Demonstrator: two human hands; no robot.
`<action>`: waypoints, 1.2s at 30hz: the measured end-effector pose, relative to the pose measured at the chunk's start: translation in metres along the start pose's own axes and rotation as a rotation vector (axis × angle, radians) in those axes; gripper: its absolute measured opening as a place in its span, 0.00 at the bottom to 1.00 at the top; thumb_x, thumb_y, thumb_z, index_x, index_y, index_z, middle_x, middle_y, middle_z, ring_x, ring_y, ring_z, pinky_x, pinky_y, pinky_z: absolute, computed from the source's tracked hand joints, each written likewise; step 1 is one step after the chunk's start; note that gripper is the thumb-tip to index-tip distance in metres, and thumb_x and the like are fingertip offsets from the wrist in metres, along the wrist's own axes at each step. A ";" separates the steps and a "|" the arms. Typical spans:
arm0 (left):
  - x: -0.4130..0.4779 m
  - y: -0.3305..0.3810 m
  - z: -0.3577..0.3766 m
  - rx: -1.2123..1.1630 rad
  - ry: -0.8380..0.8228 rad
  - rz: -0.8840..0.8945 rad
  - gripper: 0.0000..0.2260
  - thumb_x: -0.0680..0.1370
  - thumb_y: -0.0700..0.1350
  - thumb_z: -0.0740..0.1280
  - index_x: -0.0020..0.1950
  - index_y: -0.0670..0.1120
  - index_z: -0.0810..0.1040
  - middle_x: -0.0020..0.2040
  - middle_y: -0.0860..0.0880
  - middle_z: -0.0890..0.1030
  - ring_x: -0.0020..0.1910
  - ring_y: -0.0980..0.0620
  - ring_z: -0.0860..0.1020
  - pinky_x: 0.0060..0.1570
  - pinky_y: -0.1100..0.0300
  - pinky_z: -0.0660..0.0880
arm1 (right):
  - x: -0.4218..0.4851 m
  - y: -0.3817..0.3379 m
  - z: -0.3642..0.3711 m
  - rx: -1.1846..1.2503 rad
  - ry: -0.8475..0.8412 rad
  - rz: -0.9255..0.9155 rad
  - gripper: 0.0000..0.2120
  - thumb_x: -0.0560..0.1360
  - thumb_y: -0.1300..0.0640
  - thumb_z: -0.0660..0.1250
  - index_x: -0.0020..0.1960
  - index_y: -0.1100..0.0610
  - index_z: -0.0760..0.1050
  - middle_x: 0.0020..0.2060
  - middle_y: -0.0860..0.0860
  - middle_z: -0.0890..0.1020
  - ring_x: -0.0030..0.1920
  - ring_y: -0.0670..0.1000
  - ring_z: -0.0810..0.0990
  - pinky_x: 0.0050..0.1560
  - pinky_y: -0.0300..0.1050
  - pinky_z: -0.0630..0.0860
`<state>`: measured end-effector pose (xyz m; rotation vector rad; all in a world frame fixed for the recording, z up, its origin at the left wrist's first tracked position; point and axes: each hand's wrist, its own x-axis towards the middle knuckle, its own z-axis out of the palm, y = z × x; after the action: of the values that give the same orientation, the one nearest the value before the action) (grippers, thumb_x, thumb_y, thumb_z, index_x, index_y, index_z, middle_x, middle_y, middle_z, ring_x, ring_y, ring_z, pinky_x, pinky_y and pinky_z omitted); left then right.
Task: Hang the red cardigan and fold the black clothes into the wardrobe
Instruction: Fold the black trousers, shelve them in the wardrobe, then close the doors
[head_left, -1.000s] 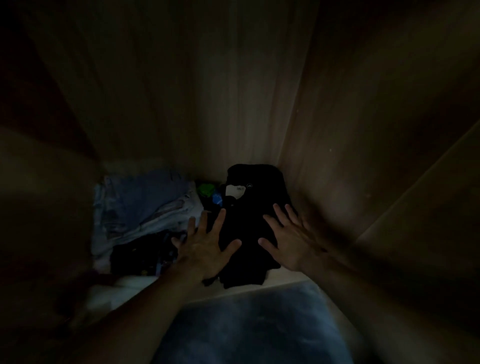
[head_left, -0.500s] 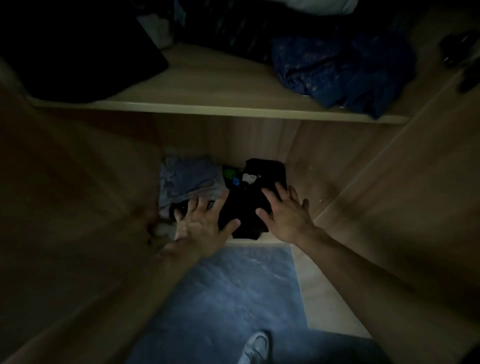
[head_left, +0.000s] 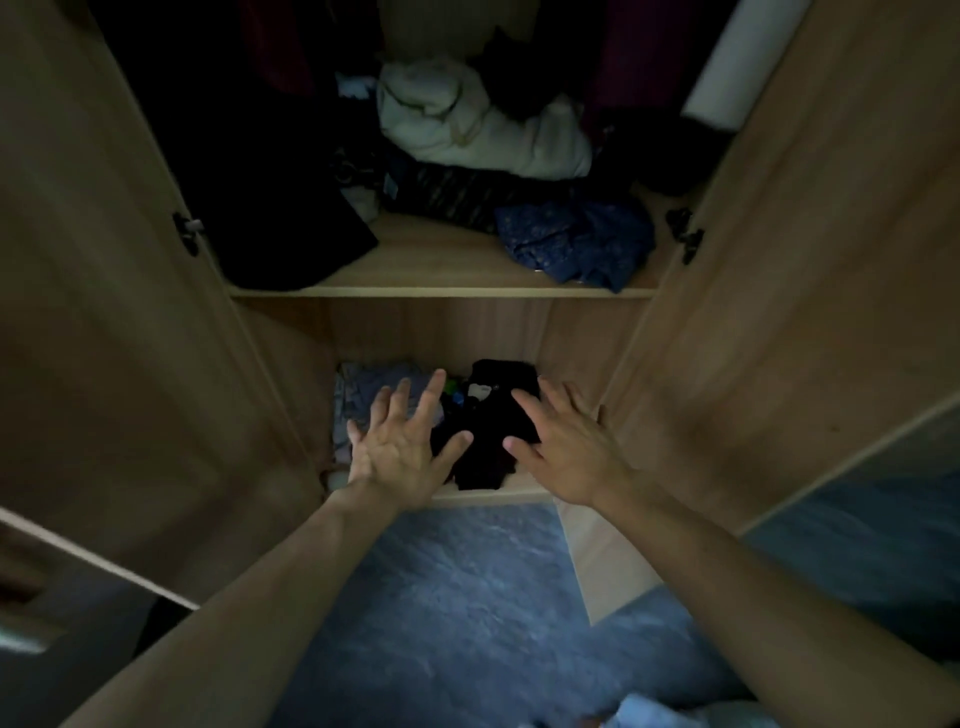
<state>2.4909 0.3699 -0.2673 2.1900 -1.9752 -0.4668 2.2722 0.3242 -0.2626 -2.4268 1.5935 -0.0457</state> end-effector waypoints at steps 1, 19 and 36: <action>-0.010 0.008 -0.005 -0.020 0.017 0.005 0.36 0.77 0.72 0.51 0.78 0.64 0.35 0.82 0.49 0.46 0.80 0.43 0.45 0.73 0.31 0.51 | -0.011 0.001 -0.011 0.025 0.026 0.000 0.36 0.76 0.30 0.48 0.79 0.45 0.50 0.80 0.54 0.51 0.79 0.60 0.47 0.73 0.66 0.59; -0.066 0.173 -0.078 -0.028 0.238 0.238 0.34 0.77 0.71 0.52 0.79 0.55 0.57 0.80 0.48 0.56 0.78 0.45 0.54 0.72 0.39 0.56 | -0.129 0.063 -0.157 0.024 0.488 -0.006 0.36 0.75 0.30 0.43 0.79 0.45 0.51 0.79 0.51 0.54 0.78 0.56 0.53 0.73 0.66 0.59; -0.063 0.319 -0.107 -0.114 0.312 0.470 0.30 0.80 0.68 0.47 0.80 0.57 0.54 0.81 0.52 0.52 0.79 0.48 0.51 0.75 0.42 0.54 | -0.204 0.150 -0.260 -0.017 1.015 -0.063 0.25 0.77 0.54 0.64 0.73 0.52 0.68 0.78 0.55 0.59 0.79 0.56 0.51 0.77 0.52 0.53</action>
<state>2.2215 0.3846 -0.0571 1.5438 -2.1237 -0.1524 2.0136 0.4064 -0.0210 -2.5937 1.7956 -1.4681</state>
